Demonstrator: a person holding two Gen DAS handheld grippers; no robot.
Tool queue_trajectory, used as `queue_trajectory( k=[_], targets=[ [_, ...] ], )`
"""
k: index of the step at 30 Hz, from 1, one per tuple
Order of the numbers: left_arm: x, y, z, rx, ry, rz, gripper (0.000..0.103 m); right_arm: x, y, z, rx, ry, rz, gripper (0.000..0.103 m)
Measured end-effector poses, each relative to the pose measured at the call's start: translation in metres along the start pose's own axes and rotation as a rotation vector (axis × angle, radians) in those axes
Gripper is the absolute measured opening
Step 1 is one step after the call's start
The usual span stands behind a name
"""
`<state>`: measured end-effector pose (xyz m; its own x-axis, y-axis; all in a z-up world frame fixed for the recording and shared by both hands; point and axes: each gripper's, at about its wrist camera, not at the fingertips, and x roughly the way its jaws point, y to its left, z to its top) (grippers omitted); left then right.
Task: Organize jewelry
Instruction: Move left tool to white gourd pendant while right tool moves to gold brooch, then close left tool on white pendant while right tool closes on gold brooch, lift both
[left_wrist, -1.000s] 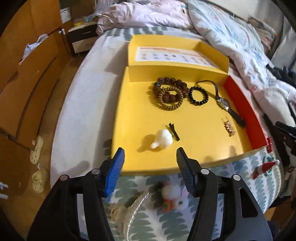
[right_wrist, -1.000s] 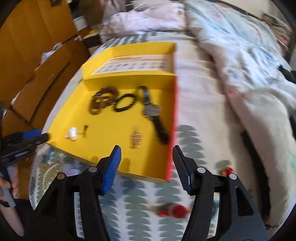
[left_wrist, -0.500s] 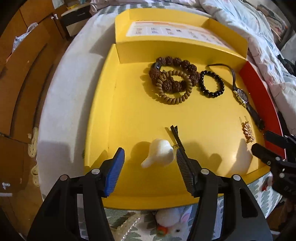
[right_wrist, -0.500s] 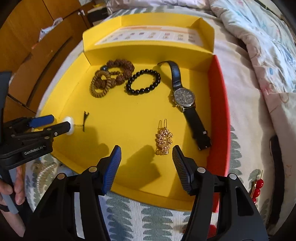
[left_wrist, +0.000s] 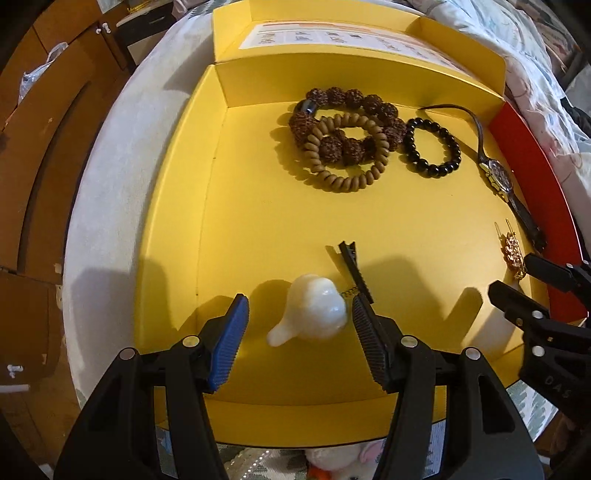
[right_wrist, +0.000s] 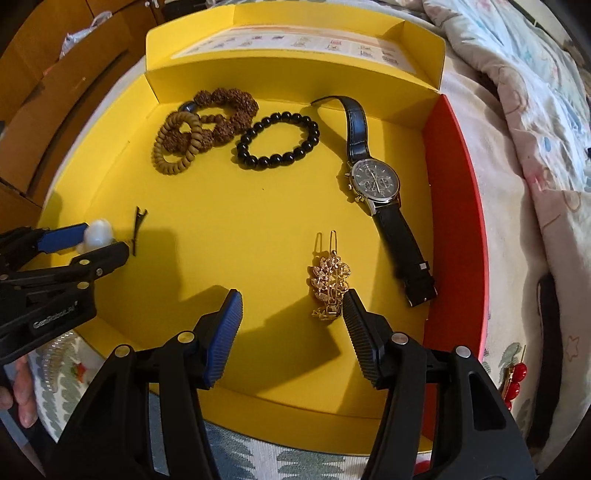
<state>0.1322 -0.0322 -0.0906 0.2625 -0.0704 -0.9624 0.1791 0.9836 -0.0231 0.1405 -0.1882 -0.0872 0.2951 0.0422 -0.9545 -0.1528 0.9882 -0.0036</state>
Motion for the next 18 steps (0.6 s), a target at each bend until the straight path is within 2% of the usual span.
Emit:
queue_trajectory(
  k=[4,8,11,14,18],
  targets=[
    [0.005,0.002,0.002,-0.010,0.003,-0.008,0.059,0.002,-0.001,0.000,0.000,-0.003,-0.019,0.051],
    [0.004,0.003,0.000,-0.024,0.007,-0.035,0.055,0.001,-0.006,0.000,0.018,-0.016,-0.025,0.031],
    [0.005,0.006,0.001,-0.033,0.004,-0.042,0.047,0.000,-0.012,0.000,0.042,-0.021,-0.008,0.021],
    [0.005,0.012,0.003,-0.049,-0.001,-0.046,0.039,0.000,-0.017,0.000,0.059,-0.025,0.017,0.020],
    [0.005,0.022,0.008,-0.079,-0.005,-0.093,0.039,-0.002,-0.021,0.000,0.079,-0.033,0.039,0.020]
  ],
)
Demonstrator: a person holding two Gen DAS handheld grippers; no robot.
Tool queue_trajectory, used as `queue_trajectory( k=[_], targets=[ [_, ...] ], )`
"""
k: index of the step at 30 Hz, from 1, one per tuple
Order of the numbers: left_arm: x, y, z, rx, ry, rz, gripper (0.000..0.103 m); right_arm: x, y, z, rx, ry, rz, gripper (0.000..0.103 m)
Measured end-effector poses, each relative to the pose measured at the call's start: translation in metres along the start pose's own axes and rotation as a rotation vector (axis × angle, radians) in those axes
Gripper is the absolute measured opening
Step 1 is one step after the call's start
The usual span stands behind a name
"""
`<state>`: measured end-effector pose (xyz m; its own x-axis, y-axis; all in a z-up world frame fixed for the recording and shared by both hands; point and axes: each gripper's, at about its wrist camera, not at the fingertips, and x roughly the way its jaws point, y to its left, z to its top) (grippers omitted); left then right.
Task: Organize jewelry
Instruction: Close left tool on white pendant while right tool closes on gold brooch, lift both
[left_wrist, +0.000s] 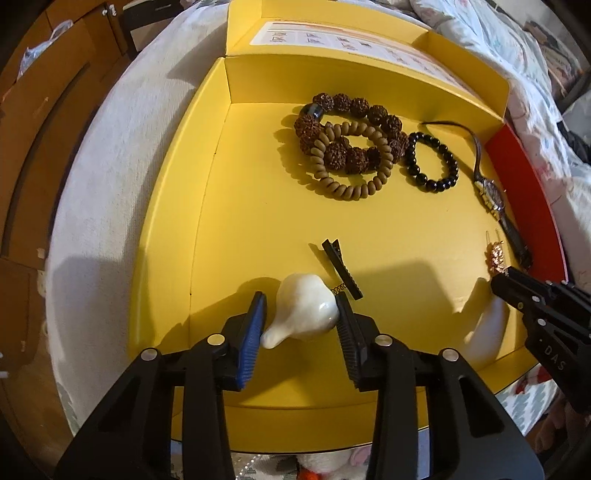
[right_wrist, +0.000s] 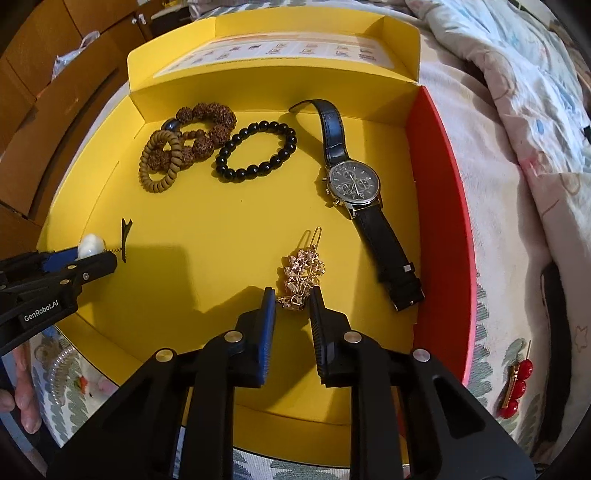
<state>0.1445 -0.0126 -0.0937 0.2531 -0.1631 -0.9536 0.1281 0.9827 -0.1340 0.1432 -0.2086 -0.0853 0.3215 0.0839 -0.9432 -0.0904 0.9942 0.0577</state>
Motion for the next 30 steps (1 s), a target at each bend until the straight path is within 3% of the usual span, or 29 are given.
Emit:
queue_trajectory(
  k=[12,30],
  targets=[
    [-0.021,0.004,0.013,-0.021,-0.063,-0.030,0.038,-0.023,-0.014,0.003,0.055,-0.058,0.056,0.017],
    [-0.064,-0.006,0.001,-0.002,-0.151,-0.062,0.039,-0.065,-0.020,0.002,0.076,-0.147,0.120,0.017]
  ],
)
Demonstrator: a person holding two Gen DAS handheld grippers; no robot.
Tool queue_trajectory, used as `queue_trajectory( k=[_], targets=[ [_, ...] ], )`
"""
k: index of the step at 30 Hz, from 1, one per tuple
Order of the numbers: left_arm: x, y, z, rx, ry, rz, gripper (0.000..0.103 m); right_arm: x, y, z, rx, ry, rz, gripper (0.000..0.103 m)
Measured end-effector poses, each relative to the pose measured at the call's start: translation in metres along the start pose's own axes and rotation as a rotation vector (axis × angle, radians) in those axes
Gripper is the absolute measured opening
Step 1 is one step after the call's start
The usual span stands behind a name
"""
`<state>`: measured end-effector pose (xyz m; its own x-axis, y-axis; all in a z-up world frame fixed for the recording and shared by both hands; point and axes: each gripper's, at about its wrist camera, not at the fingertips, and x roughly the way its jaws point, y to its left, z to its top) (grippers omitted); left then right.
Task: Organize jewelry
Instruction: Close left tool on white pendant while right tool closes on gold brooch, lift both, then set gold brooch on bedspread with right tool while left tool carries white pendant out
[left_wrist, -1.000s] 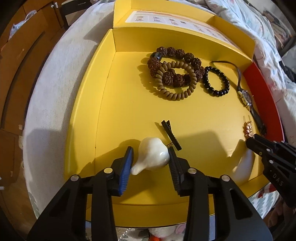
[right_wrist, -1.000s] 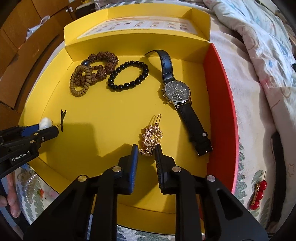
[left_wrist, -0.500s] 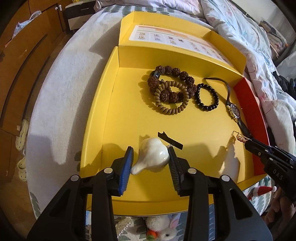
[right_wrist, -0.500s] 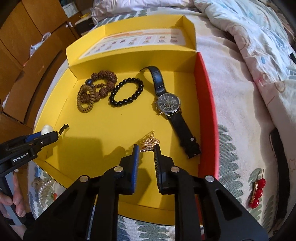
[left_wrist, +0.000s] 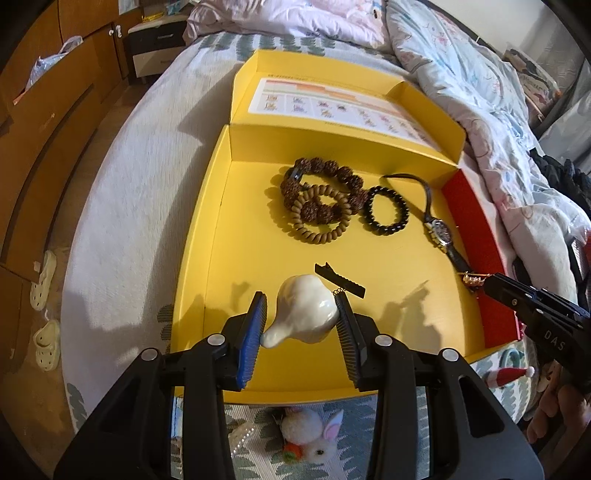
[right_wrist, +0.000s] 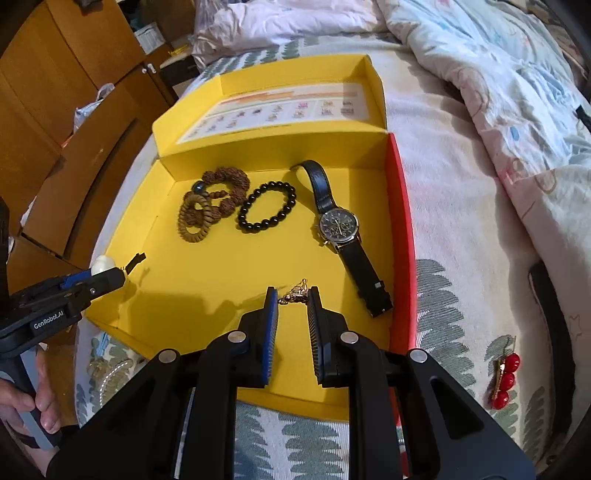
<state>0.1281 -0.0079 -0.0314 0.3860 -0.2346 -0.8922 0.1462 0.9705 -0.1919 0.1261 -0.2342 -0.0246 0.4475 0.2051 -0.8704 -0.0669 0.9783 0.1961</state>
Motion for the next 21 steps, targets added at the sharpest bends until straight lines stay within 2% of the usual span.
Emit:
queue_trajectory(
  k=[12,21],
  targets=[
    [-0.047,-0.008,-0.020,0.039,-0.065,-0.022,0.038,-0.058,0.025,-0.025,-0.079,-0.060,0.004,0.017],
    [-0.077,-0.027,-0.072,0.122,-0.063,-0.022,0.038,-0.099,0.031,-0.089,-0.150,-0.069,0.004,0.017]
  ],
)
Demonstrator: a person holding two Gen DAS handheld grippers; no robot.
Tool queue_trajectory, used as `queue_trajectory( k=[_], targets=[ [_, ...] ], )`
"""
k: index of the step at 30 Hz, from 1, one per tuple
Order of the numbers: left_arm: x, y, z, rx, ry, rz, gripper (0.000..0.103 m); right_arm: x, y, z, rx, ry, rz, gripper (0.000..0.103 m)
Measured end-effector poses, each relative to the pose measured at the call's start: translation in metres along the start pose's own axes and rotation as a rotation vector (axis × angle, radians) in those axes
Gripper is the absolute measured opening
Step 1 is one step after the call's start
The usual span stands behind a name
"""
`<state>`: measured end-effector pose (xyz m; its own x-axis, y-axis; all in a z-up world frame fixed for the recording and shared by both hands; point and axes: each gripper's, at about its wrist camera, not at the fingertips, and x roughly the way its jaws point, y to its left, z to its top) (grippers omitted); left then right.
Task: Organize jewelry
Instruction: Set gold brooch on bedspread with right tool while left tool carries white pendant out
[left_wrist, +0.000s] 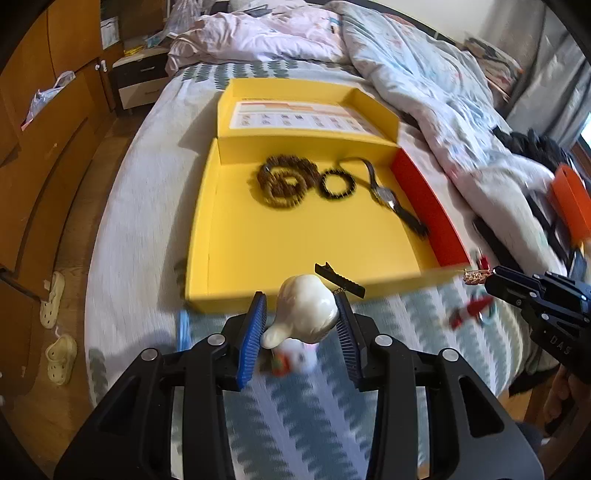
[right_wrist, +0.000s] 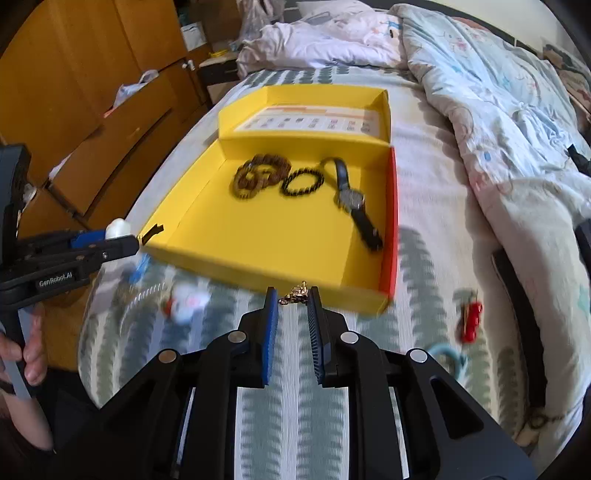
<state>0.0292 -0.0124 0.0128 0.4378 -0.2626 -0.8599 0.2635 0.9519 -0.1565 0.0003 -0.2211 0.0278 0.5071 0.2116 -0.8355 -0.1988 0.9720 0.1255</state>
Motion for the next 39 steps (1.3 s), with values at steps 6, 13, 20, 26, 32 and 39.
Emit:
queue_trajectory(
  k=[6,13,20,26,32,39],
  targets=[
    [0.011,-0.017,-0.050,0.053,0.060,0.015,0.039,-0.001,-0.005,-0.038,0.010,0.031,0.007,0.017],
    [0.024,-0.028,-0.087,0.067,0.106,-0.003,0.038,0.024,0.000,-0.068,0.002,0.080,-0.023,0.017],
    [0.041,-0.020,-0.101,0.065,0.130,0.043,0.039,0.041,0.000,-0.072,-0.012,0.085,-0.054,0.017],
    [0.054,-0.012,-0.104,0.057,0.167,0.063,0.039,0.050,-0.003,-0.072,-0.015,0.104,-0.064,0.017],
    [0.061,-0.016,-0.108,0.083,0.182,0.085,0.039,0.060,-0.007,-0.079,-0.015,0.158,-0.084,0.021],
    [0.051,-0.013,-0.103,0.072,0.154,0.084,0.049,0.051,-0.012,-0.080,0.003,0.165,-0.097,0.036]
  ],
)
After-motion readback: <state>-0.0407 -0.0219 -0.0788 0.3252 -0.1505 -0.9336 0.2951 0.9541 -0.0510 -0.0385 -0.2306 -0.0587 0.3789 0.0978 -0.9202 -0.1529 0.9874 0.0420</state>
